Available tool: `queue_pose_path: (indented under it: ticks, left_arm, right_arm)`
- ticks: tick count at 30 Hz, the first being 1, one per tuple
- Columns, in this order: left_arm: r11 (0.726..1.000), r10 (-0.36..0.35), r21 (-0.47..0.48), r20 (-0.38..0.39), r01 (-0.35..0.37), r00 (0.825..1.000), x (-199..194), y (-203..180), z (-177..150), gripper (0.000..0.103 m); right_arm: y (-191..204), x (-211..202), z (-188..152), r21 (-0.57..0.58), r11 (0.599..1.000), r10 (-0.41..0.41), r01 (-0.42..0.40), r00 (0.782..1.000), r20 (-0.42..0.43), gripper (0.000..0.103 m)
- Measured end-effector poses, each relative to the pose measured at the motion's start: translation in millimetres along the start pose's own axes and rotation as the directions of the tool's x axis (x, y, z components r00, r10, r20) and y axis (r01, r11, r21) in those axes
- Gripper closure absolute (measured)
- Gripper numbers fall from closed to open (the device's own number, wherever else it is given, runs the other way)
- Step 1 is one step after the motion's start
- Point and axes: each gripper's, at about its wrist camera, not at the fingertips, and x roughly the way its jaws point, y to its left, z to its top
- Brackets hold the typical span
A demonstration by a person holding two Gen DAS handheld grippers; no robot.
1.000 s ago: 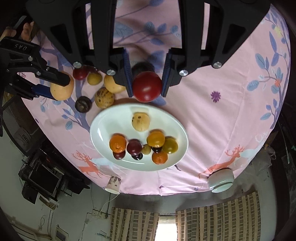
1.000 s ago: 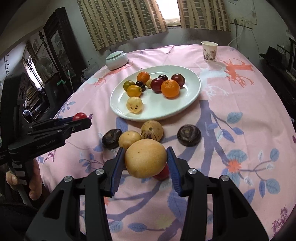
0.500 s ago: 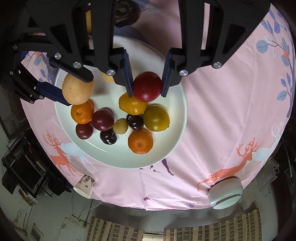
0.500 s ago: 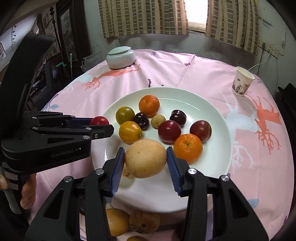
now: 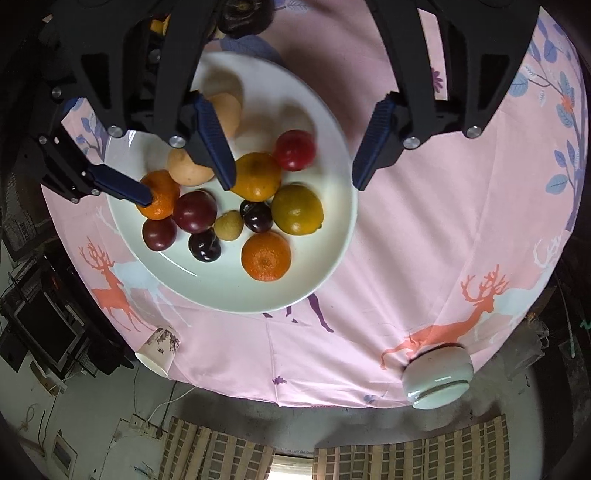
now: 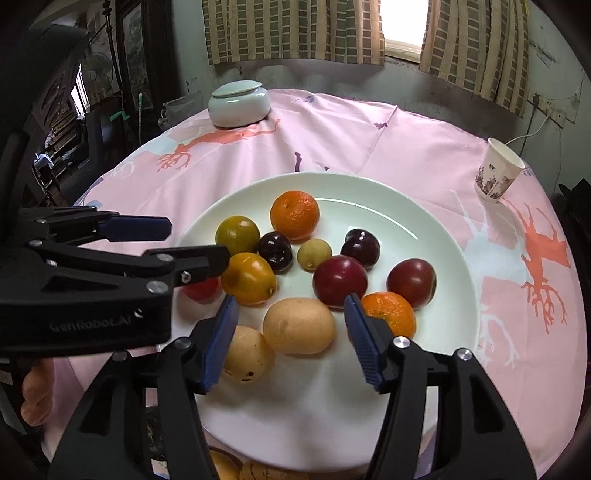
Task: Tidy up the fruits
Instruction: 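Carry the red tomato and large pear onto the white plate and release both, then grasp a large dark fruit with the left tool while the right tool grasps a red tomato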
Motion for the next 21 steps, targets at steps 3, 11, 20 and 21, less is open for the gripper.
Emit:
queue_pose_path:
  ticks: [3,11,20,21]
  left_arm:
    - [1.0,0.006,0.013,0.045,-0.007,0.999,-35,6,-10,0.032]
    - [0.998,-0.061,0.027,0.174,0.057,0.983,-105,12,-110,0.01]
    - [0.995,-0.098,0.022,0.024,0.097,0.995,-84,4,-186,0.01]
    - [0.995,-0.096,0.015,0.022,0.096,0.995,-85,5,-188,0.01]
  right_arm:
    - [-5,-44,-13,-0.005,0.999,-0.031,0.032,0.998,0.045,0.035]
    - [-23,-148,-151,0.186,0.98,-0.08,0.068,0.995,0.058,0.003]
    - [-12,-144,-210,0.281,0.96,-0.026,0.023,1.0,0.005,0.003]
    - [-7,-143,-209,0.256,0.966,-0.025,0.02,1.0,0.014,0.003]
